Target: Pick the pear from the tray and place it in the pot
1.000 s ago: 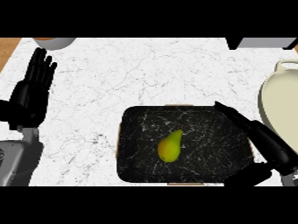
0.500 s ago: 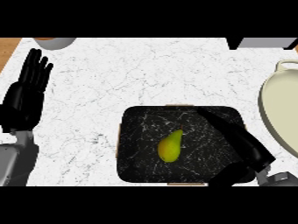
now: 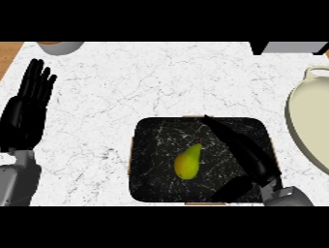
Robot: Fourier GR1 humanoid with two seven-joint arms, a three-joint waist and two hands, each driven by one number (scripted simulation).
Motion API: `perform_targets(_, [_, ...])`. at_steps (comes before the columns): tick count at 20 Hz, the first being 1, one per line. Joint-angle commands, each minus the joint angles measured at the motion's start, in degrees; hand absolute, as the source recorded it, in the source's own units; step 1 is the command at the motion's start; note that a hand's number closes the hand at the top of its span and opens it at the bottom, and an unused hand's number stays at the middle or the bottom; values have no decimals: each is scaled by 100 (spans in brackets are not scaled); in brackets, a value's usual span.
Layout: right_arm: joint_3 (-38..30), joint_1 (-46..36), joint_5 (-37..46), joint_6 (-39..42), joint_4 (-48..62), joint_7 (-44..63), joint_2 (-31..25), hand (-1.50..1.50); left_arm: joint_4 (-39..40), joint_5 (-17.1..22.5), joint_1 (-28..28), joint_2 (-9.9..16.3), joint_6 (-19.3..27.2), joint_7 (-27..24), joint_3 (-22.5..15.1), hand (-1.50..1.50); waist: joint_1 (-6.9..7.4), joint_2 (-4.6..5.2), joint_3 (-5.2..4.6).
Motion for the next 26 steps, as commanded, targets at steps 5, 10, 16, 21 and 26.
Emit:
perform_targets(5, [-330, -333, 547, -99, 977, -197, 354, -150, -79, -66, 94, 62, -267, -4, 196, 0, 15, 3, 1])
perform_targets(10, [39, -243, 1016, -274, 1096, 118, 966, -150, 265, -405, -501, -330, 113, 190, -18, 0, -12, 3, 0])
perform_targets(16, [-410, -438, 1097, -217, 1693, -715, 926, -150, 134, -224, -263, -167, -280, 95, 328, 0, -2, 3, 0])
perform_targets(21, [-63, -660, 1191, -595, 2264, -739, 1459, -150, 20, -219, -331, -107, -304, 273, 340, 0, 10, 5, 1])
perform_targets(26, [346, -1005, 1437, -1207, 2529, -1352, 1461, 150, 130, -437, -160, -427, -146, -32, 97, 0, 31, 9, 2])
